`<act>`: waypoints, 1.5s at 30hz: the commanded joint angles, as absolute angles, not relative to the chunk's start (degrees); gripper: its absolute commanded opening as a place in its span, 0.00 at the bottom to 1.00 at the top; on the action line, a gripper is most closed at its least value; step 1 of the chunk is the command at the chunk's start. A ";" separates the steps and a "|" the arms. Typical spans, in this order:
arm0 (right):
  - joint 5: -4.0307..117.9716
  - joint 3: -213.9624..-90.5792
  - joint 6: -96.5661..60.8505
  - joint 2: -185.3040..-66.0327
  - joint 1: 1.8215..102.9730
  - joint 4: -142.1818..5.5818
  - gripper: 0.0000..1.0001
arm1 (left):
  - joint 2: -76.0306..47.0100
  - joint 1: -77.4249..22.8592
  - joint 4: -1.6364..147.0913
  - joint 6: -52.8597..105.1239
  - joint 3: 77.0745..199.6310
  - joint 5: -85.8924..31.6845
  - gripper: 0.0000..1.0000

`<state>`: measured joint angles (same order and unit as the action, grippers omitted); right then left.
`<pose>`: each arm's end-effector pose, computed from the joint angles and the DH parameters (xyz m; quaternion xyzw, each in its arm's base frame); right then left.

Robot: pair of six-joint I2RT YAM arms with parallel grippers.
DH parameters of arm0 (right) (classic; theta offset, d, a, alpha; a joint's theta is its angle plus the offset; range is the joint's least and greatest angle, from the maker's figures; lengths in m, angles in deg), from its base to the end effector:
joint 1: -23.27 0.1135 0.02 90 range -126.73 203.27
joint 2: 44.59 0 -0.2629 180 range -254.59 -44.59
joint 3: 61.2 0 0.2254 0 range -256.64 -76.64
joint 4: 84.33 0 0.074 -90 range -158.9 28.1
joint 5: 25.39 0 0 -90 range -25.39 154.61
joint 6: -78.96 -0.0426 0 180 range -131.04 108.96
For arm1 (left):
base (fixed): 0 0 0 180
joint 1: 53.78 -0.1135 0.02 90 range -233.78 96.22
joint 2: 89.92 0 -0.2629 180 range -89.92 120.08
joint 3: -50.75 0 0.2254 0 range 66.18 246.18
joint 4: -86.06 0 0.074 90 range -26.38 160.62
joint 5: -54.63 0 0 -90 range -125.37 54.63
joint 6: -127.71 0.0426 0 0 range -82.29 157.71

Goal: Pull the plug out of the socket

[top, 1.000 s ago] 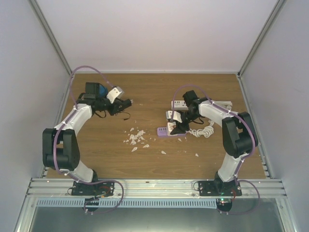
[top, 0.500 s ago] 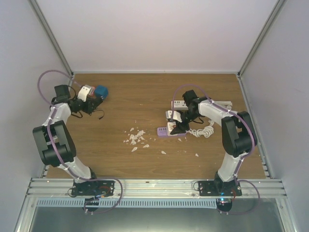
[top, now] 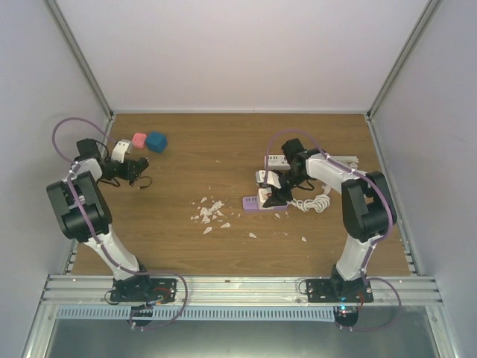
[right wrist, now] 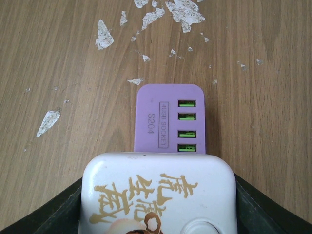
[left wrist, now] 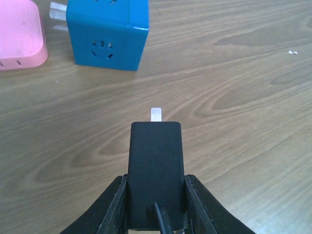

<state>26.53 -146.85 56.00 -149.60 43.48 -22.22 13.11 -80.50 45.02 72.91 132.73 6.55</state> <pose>0.2881 0.1341 0.1864 -0.6679 0.6656 0.2706 0.1938 0.3157 0.1271 0.1953 0.1530 0.8974 -0.1818 0.3717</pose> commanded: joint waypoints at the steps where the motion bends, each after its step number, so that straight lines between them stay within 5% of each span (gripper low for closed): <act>1: 43.66 -143.97 56.98 -154.90 40.81 -19.97 0.52 | 17.66 -80.76 45.26 71.92 137.60 6.35 0.24; 21: 42.93 -146.00 56.65 -156.24 40.80 -18.93 0.52 | 32.32 -81.48 40.37 68.56 152.64 6.29 0.32; 30: 42.69 -146.99 56.61 -156.74 40.96 -18.45 0.52 | 32.73 -82.82 40.13 66.76 154.35 4.62 0.66; 45: 41.78 -147.92 56.06 -157.35 41.93 -18.53 0.52 | 32.25 -84.44 42.17 64.03 155.06 -3.02 0.65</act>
